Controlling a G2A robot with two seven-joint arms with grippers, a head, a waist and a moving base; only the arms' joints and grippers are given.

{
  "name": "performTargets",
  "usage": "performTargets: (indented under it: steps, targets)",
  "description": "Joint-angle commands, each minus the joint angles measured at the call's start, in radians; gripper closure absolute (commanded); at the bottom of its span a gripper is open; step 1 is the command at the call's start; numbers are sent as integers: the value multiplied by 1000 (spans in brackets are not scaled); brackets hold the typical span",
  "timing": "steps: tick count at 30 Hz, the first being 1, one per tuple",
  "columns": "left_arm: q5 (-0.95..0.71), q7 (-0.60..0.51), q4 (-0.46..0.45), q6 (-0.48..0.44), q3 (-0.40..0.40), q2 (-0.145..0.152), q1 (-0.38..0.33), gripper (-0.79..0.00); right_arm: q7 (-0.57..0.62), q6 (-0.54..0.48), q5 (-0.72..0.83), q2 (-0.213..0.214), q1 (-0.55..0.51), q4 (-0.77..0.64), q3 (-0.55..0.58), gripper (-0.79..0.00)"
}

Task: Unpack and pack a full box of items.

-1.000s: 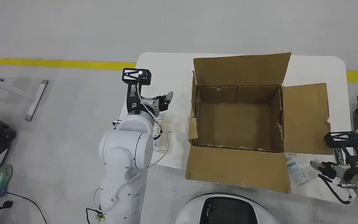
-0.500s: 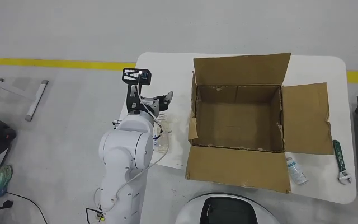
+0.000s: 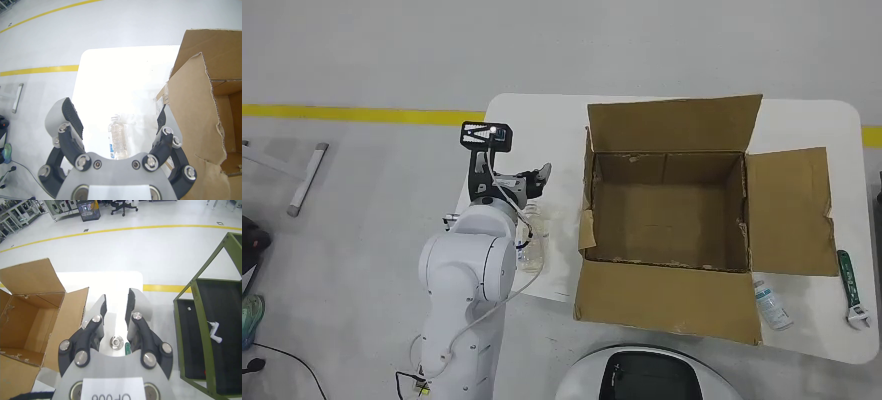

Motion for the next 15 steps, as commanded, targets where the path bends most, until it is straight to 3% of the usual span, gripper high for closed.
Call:
performTargets:
  steps: [1,9,12,15]
  targets:
    - [0,0,0,0,0,0,0,-785,-118,4,1,-3,-5,8,-18,0]
    - [9,28,2,-46,4,4,35,-785,-551,5,-113,-25,-72,25,-105,0]
    - [25,-24,-5,-112,8,10,51,-785,-653,8,-167,-32,-111,34,-141,0]
    - [47,-135,5,-159,10,13,52,-785,-682,10,-195,-35,-132,38,-158,0]
